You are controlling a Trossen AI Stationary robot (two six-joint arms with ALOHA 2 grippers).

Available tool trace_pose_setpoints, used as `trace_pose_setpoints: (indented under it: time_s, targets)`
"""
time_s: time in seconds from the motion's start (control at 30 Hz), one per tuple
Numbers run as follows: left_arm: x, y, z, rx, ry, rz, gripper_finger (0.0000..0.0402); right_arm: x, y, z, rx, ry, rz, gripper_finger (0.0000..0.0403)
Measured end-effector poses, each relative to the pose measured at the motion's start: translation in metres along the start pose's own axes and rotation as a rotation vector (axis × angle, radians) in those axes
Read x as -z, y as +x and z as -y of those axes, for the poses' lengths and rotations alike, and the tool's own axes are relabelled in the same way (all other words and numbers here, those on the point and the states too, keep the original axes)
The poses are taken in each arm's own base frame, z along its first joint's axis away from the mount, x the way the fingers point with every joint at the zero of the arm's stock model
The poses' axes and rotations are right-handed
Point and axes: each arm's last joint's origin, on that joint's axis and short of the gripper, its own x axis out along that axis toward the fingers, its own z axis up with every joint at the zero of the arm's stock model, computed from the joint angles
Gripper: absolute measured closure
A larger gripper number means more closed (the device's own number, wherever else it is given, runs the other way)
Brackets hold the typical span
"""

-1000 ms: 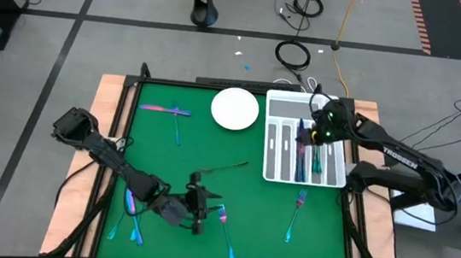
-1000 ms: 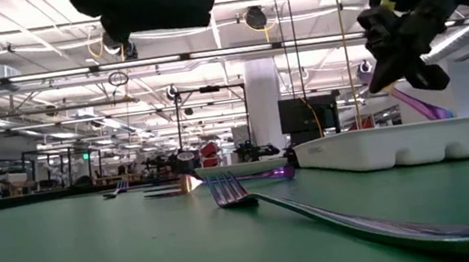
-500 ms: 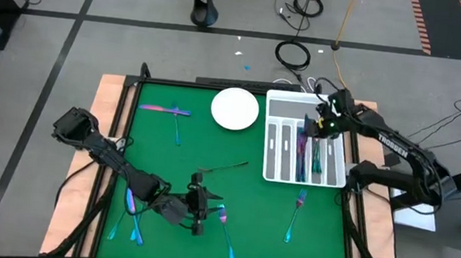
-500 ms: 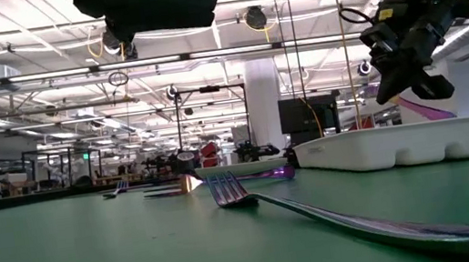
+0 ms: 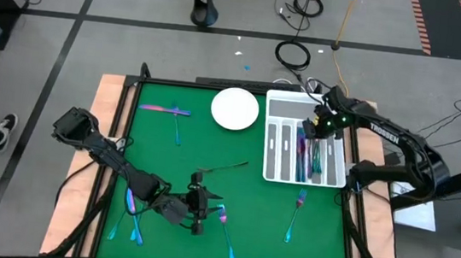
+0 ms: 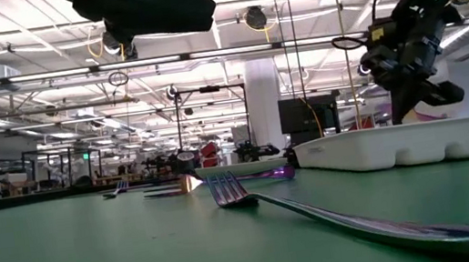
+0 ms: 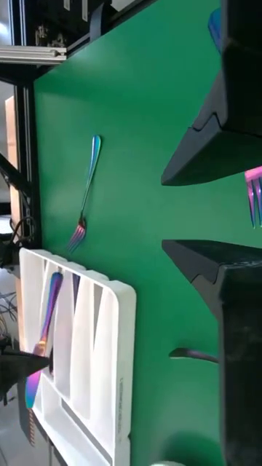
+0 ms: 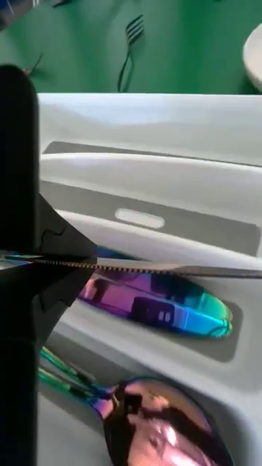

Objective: Sort silverware
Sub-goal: Put the iridescent knife into the white silverware tray

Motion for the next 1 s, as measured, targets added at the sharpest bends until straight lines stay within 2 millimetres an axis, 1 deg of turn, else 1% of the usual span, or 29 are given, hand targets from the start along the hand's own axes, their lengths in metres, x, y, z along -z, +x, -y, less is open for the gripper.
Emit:
trace_pose_setpoints:
  time_s: [0.17,0.3,0.57,0.73,0.9,1.0]
  targets:
    - [0.000,0.000,0.000,-0.001,0.005,-0.003,0.0269,0.002,0.009,0.001,0.023,0.026,0.014,0.0403]
    - [0.000,0.001,-0.001,-0.003,0.003,-0.003,0.0269,0.004,0.016,0.006,0.029,0.071,-0.015,0.0403]
    - [0.000,0.001,0.000,0.015,0.000,-0.008,0.0269,0.003,0.022,0.006,0.037,0.069,-0.031,0.0400]
    - [0.000,0.001,0.000,0.016,0.000,-0.008,0.0269,0.001,0.023,0.005,0.030,0.058,-0.011,0.0378]
    - [0.000,0.001,0.000,0.016,0.000,-0.008,0.0269,-0.001,0.022,0.004,0.024,0.050,0.002,0.0343]
    - [0.000,0.001,0.000,0.016,0.000,-0.008,0.0269,-0.005,0.018,0.000,0.014,0.042,0.017,0.0322]
